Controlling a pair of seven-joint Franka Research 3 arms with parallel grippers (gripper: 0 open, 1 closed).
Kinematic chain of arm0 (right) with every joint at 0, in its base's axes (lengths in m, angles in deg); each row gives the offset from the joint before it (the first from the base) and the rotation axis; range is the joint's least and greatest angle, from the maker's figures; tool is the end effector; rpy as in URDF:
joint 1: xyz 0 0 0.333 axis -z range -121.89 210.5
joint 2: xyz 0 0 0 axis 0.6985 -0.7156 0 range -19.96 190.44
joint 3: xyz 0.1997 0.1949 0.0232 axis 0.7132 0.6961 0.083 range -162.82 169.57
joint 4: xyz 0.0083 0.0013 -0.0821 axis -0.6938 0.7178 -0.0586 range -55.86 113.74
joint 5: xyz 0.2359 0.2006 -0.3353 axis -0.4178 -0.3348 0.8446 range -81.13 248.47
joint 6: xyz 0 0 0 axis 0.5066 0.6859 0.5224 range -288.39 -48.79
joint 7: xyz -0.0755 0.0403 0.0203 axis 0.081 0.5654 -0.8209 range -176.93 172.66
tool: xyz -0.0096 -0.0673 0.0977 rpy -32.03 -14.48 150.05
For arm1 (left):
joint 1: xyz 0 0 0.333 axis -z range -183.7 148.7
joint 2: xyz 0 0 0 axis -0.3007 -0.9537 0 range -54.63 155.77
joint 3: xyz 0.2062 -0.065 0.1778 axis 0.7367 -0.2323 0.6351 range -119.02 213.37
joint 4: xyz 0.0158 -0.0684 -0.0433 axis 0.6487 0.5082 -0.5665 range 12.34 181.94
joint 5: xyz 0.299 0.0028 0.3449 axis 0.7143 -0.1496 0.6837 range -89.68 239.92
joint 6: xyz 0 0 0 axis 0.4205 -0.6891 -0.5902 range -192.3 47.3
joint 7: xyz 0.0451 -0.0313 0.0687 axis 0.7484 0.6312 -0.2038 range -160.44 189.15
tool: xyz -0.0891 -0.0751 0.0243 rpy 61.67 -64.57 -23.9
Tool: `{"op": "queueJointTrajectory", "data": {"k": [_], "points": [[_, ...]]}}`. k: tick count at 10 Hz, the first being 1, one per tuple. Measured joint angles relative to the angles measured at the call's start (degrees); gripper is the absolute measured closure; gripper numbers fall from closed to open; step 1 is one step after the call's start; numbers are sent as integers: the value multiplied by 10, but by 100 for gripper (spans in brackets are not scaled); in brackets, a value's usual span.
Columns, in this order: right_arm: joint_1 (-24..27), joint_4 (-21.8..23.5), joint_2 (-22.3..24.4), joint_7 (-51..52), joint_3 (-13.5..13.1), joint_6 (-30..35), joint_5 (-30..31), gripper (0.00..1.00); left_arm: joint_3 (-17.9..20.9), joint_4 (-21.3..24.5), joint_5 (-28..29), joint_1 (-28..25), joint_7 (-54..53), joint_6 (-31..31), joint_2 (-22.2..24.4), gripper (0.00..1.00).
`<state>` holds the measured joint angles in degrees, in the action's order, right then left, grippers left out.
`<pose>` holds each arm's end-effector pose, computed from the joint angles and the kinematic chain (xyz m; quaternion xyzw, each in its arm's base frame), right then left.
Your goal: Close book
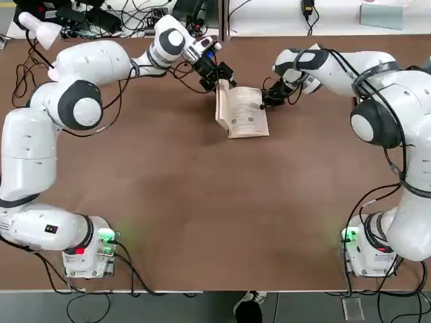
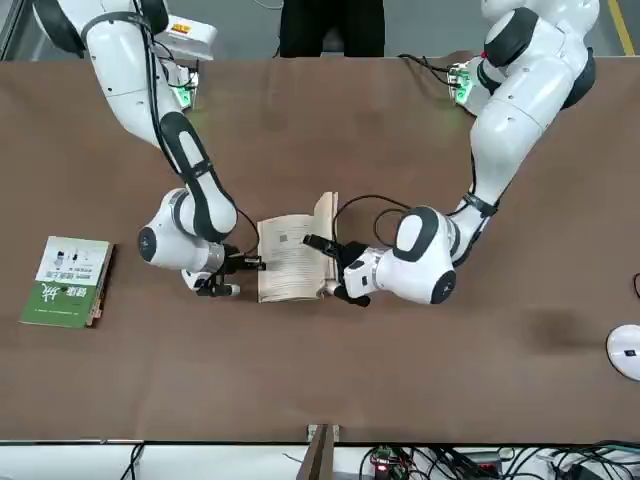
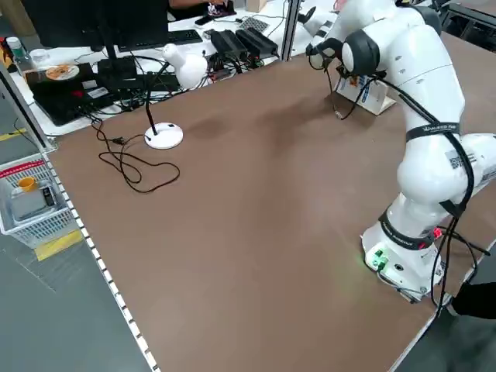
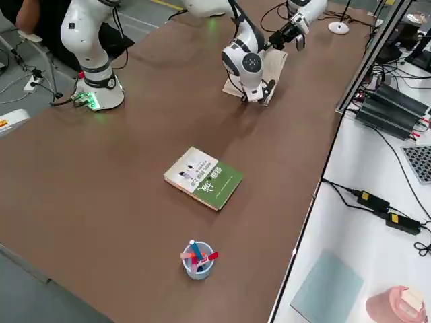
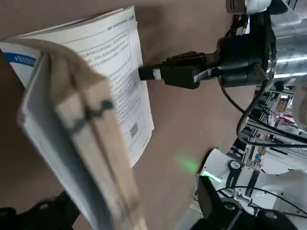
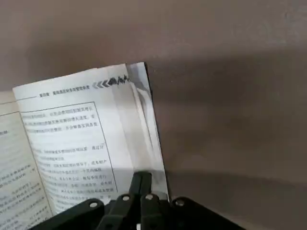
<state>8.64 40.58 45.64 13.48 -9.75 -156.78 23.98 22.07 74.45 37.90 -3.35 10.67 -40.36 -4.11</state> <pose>0.6025 0.2707 0.0727 -0.9608 0.0364 0.0630 0.2675 0.6289 -0.4689 0.1913 0.8814 -0.1253 -0.1865 0.4156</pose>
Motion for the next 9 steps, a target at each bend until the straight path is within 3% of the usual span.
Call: {"op": "queueJointTrajectory", "data": {"k": [9], "points": [[1,1,0,1,-4,1,0,99,2,0,0,18,55,-16,21,0]]}}
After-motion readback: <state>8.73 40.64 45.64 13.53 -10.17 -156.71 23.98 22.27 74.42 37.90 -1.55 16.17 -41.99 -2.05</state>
